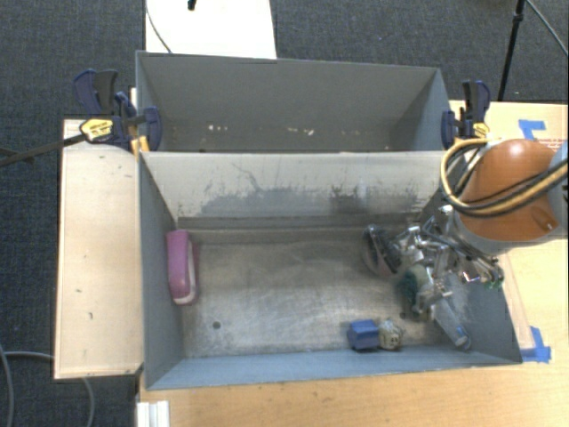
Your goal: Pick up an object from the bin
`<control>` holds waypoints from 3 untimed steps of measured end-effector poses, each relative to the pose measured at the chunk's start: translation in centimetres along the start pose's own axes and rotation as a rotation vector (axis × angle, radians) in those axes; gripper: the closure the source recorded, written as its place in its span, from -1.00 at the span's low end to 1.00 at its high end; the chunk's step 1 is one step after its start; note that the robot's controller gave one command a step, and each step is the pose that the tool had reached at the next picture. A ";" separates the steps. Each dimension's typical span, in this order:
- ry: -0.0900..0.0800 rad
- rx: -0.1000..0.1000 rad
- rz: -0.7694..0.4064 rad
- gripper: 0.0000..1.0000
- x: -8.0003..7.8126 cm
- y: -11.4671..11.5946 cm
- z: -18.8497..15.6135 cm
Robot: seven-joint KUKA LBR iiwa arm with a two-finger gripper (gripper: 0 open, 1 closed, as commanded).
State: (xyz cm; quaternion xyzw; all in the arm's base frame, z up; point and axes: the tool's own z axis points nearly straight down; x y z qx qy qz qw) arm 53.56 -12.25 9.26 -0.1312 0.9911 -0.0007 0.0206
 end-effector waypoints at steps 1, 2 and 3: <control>0.043 -0.013 -0.005 1.00 1.2 0.3 1.1; 0.032 -0.013 -0.007 -1.00 0.9 0.5 1.0; 0.010 0.003 -0.145 -1.00 2.6 2.4 1.5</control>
Offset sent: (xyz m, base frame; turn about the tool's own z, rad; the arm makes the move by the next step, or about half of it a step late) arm 0.0000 0.0000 0.0000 0.0000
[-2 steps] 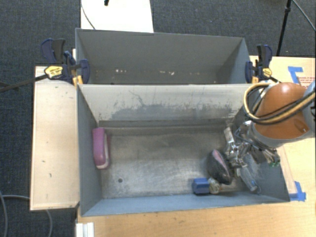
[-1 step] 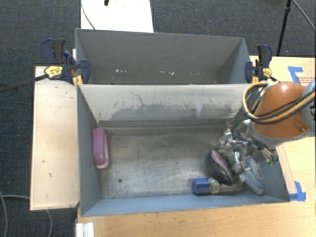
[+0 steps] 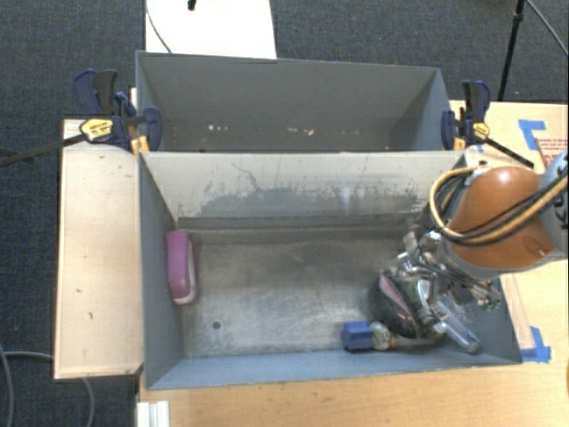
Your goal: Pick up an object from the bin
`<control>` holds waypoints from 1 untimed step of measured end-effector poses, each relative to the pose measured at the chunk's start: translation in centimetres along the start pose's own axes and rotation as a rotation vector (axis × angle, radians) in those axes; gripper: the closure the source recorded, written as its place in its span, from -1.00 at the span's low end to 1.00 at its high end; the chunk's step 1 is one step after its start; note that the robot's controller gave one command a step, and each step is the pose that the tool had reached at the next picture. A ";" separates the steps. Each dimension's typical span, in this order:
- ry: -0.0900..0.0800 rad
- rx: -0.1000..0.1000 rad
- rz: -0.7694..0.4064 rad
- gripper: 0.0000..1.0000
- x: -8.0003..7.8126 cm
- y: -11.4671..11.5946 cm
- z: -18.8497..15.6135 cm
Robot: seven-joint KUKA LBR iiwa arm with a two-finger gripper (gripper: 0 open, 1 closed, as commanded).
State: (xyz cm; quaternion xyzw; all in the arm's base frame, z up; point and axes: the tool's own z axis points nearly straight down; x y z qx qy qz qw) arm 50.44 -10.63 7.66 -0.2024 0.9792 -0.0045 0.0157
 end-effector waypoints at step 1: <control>-0.023 0.017 -0.019 -1.00 0.2 2.2 -0.9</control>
Offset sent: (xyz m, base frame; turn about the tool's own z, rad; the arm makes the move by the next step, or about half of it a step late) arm -0.0258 0.0238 -0.0011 -0.0242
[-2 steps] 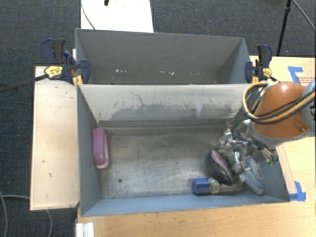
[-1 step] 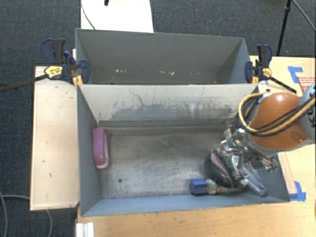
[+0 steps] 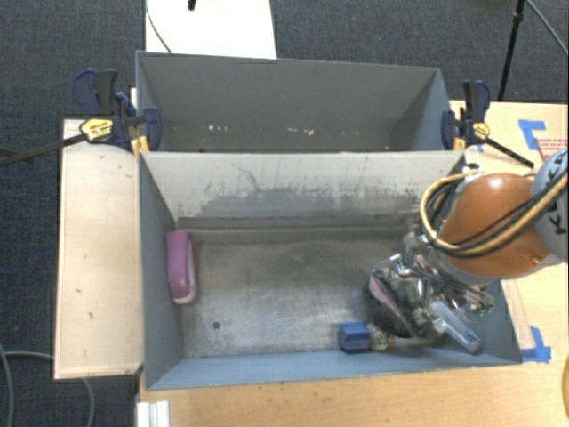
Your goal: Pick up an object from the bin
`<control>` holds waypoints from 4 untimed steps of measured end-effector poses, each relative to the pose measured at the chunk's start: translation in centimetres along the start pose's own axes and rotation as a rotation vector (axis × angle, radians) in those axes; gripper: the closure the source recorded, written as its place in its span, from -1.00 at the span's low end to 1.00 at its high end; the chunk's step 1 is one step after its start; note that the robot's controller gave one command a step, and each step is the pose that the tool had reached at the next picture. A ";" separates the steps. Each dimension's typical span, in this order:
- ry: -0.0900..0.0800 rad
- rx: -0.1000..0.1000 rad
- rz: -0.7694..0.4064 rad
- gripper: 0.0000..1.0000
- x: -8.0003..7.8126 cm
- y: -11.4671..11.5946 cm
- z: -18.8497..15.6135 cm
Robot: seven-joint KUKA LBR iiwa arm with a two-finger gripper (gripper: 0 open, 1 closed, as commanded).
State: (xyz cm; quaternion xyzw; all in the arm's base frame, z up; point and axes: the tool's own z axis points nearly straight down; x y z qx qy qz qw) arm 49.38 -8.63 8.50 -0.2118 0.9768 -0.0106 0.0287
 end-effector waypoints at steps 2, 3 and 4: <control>0.037 -0.034 -0.328 1.00 -2.4 -1.6 -15.5; 0.043 -0.041 -0.323 -1.00 -2.3 -1.5 -15.2; 0.035 -0.058 -0.653 -1.00 1.1 -2.2 -3.3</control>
Offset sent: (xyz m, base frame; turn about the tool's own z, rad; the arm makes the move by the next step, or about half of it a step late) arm 0.0000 0.0000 0.0000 0.0000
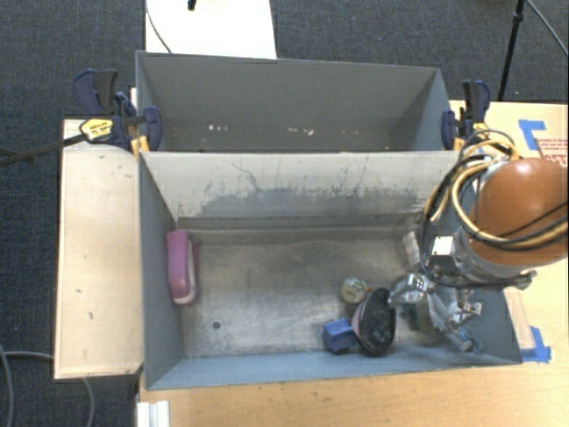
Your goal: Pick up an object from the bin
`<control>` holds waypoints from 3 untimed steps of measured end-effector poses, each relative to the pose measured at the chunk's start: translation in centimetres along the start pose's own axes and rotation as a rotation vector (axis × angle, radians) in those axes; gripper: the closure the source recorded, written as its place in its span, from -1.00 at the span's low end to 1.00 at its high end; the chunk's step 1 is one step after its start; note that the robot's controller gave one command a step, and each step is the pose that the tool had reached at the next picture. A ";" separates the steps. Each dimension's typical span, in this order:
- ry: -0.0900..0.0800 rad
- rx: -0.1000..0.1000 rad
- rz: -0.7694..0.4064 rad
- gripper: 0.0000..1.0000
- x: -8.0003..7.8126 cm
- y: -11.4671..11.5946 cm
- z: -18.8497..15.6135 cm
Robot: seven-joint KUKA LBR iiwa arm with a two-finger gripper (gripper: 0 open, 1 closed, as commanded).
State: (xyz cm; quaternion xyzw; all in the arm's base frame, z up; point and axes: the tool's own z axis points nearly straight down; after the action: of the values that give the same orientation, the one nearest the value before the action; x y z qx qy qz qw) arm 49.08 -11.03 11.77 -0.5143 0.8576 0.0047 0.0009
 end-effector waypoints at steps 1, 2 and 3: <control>-0.008 0.000 -0.197 -1.00 -1.3 0.2 3.7; 0.026 -0.004 -0.186 1.00 0.4 -0.3 3.5; 0.004 0.016 -0.107 1.00 1.2 -0.8 -12.1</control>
Offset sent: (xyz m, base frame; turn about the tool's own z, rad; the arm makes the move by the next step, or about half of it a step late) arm -0.0003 -0.0024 -0.0477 -0.1953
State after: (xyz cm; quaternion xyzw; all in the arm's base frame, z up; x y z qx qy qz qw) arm 49.30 -12.59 23.84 -0.5593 0.8290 -0.0033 0.0034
